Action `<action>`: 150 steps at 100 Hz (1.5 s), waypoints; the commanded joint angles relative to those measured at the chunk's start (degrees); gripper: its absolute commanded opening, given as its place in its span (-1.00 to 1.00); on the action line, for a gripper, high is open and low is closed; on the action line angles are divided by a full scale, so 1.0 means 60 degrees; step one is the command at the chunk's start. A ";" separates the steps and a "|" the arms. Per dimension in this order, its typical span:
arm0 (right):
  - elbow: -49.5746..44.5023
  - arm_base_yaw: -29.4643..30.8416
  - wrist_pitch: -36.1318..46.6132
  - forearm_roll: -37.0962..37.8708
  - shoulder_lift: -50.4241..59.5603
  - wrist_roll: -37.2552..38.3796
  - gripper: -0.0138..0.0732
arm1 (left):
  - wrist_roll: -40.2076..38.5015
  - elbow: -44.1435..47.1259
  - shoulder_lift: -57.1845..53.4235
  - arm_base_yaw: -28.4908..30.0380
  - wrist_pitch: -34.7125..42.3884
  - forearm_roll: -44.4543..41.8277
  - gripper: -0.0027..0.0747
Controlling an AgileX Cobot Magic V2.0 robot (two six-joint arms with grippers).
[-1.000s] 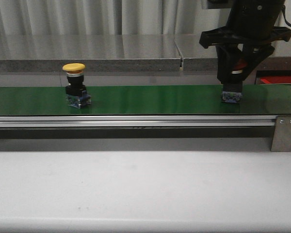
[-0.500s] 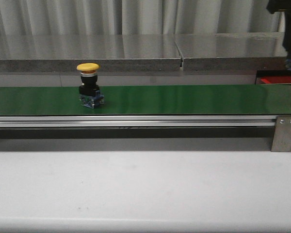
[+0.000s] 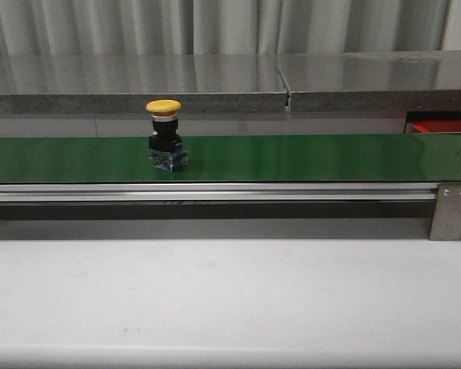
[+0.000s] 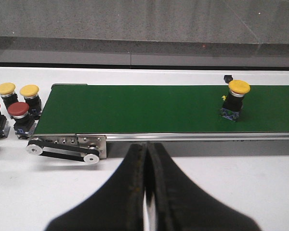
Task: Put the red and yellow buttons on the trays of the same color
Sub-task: 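Lower the red push-button into the red tray and open the right gripper, then move the right gripper onto the yellow push-button and grasp it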
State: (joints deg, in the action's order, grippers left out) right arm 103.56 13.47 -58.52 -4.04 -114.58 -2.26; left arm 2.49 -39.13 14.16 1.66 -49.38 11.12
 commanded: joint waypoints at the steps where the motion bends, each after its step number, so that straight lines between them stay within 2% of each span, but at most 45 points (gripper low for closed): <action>1: 0.0601 0.0084 0.0409 -0.0178 0.0188 -0.0084 -0.14 | -0.0021 -0.0215 0.0126 -0.0069 0.0645 0.0093 -0.98; 18: 0.1292 0.0084 0.0743 -0.0809 -0.0562 -0.0084 -0.14 | -0.0021 -0.0215 0.0126 -0.0069 0.0645 0.0093 -0.98; 46: 0.2511 0.0084 0.0708 -0.0716 -0.1666 -0.0084 -0.14 | -0.0021 -0.0215 0.0126 -0.0069 0.0645 0.0093 -0.98; 84: 0.2622 0.0102 0.1157 -0.0667 -0.2329 -0.0075 -0.12 | -0.0021 -0.0215 0.0126 -0.0069 0.0645 0.0093 -0.98; 91: 0.2622 0.0102 0.1166 -0.0677 -0.2338 -0.0075 0.03 | -0.0021 -0.0215 0.0126 -0.0069 0.0645 0.0093 -0.98; 101: 0.2636 0.0102 0.1276 -0.0677 -0.2338 -0.0075 0.43 | -0.0021 -0.0215 0.0126 -0.0069 0.0645 0.0093 -0.98; 108: 0.2692 0.0102 0.1276 -0.0677 -0.2338 -0.0075 0.60 | -0.0021 -0.0215 0.0126 -0.0069 0.0645 0.0093 -0.98; 150: 0.2449 0.0068 0.1090 -0.0700 -0.1237 -0.0239 0.61 | -0.0021 -0.0215 0.0126 -0.0069 0.0645 0.0093 -0.98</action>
State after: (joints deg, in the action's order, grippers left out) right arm 117.69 13.85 -53.27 -8.00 -128.74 -2.38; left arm 2.49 -39.13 14.16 1.66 -49.47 11.12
